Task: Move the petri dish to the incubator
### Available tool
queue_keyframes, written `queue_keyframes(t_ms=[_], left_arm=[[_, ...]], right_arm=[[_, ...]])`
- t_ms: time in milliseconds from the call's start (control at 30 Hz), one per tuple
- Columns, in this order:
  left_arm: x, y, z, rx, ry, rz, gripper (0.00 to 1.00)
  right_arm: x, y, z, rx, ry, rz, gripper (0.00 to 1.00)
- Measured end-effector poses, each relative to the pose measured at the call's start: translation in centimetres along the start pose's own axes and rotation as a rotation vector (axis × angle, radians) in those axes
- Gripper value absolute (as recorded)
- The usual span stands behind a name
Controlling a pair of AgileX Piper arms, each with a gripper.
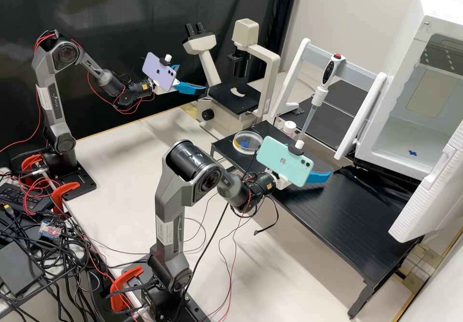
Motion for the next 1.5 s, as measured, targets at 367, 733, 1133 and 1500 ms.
queue_keyframes(t_ms=[367, 733, 1133, 1500], left_arm=[[0.0, 0.0, 0.0, 0.000, 0.000, 0.000, 1.00], [0.0, 0.0, 0.0, 0.000, 0.000, 0.000, 1.00], [0.0, 0.0, 0.0, 0.000, 0.000, 0.000, 1.00], [0.0, 0.0, 0.0, 0.000, 0.000, 0.000, 1.00]], right_arm=[[-0.6, 0.0, 0.0, 0.000, -0.002, -0.002, 1.00], [-5.2, 0.0, -3.5, 0.023, 0.181, 0.017, 1.00], [-8.5, -5.0, -7.8, -0.133, 0.392, -0.106, 1.00], [-7.3, -8.2, -6.3, -0.173, 0.334, -0.209, 1.00]])
